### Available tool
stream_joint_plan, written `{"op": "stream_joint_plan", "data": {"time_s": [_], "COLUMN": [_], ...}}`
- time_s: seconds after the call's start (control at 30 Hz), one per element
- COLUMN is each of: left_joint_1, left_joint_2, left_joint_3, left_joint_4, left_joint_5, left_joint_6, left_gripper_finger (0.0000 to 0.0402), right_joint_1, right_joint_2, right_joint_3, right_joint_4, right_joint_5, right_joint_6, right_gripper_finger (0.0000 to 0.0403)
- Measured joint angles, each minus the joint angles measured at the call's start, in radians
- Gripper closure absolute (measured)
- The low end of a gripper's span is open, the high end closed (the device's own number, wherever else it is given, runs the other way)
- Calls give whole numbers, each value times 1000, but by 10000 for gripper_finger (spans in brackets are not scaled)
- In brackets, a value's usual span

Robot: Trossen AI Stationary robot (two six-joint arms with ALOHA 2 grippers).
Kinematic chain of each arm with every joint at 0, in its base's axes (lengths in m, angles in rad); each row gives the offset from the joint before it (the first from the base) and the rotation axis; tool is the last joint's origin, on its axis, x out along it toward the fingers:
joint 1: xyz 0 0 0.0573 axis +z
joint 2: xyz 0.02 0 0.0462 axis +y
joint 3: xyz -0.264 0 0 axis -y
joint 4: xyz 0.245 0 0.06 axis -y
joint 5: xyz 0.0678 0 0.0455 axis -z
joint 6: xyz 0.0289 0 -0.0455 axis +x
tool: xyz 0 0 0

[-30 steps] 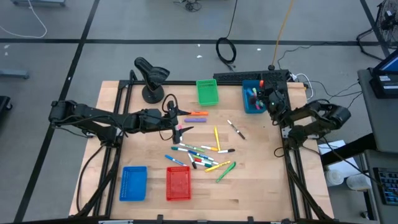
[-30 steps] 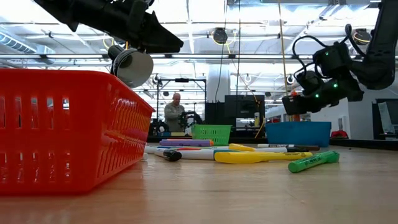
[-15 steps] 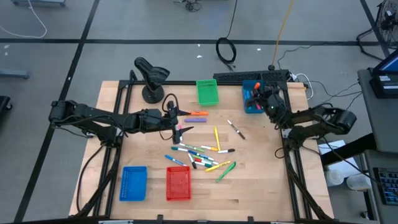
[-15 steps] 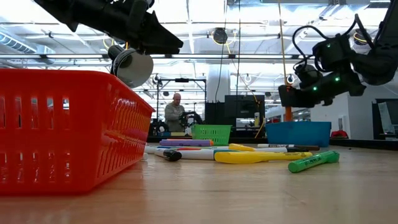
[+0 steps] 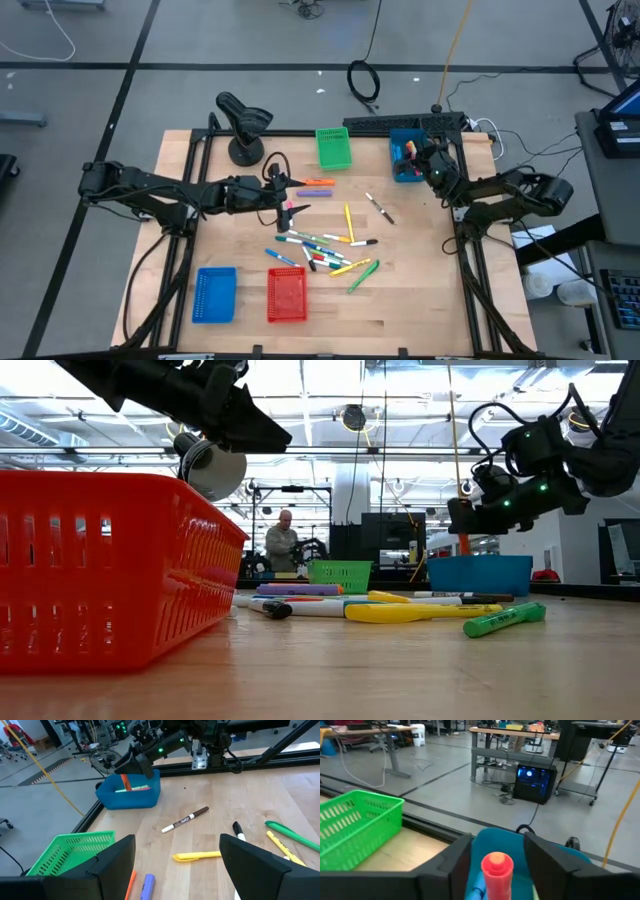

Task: Pick & Place Markers
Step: Put the bottom orange highlighter into the dark blue bin, then put the purple highlighter into the dark blue bin

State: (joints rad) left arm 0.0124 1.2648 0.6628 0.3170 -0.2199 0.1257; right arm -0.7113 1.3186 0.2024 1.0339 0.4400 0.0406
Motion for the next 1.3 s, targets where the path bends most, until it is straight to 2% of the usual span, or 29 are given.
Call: {"op": "stream_joint_plan", "data": {"time_s": [0.2, 0.4, 0.47, 0.63, 0.93, 1.1, 1.2, 1.3], "left_joint_1": [0, 0, 0, 0, 0, 0, 4, 19], "left_joint_2": [0, 0, 0, 0, 0, 2, 29, 85], "left_joint_3": [0, 0, 0, 0, 0, 0, 1, 1], "left_joint_4": [-1, -1, -1, -6, -16, -150, -208, -171], "left_joint_5": [0, 0, 0, 0, 4, 61, 62, 58], "left_joint_6": [0, 0, 0, -4, -35, -96, -123, -108], "left_gripper_finger": [108, 108, 108, 108, 108, 108, 108, 108], "right_joint_1": [24, 114, 155, 239, 269, 269, 269, 269], "right_joint_2": [-62, -198, -248, -350, -378, -379, -379, -379], "right_joint_3": [0, 0, 0, 0, 0, 0, 0, 0], "right_joint_4": [8, 22, 30, -26, -78, -69, -66, -66], "right_joint_5": [0, 0, -13, -138, -159, -180, -180, -180], "right_joint_6": [0, -34, -64, -126, -105, -105, -105, -95], "right_gripper_finger": [176, 157, 156, 162, 176, 177, 177, 178]}}
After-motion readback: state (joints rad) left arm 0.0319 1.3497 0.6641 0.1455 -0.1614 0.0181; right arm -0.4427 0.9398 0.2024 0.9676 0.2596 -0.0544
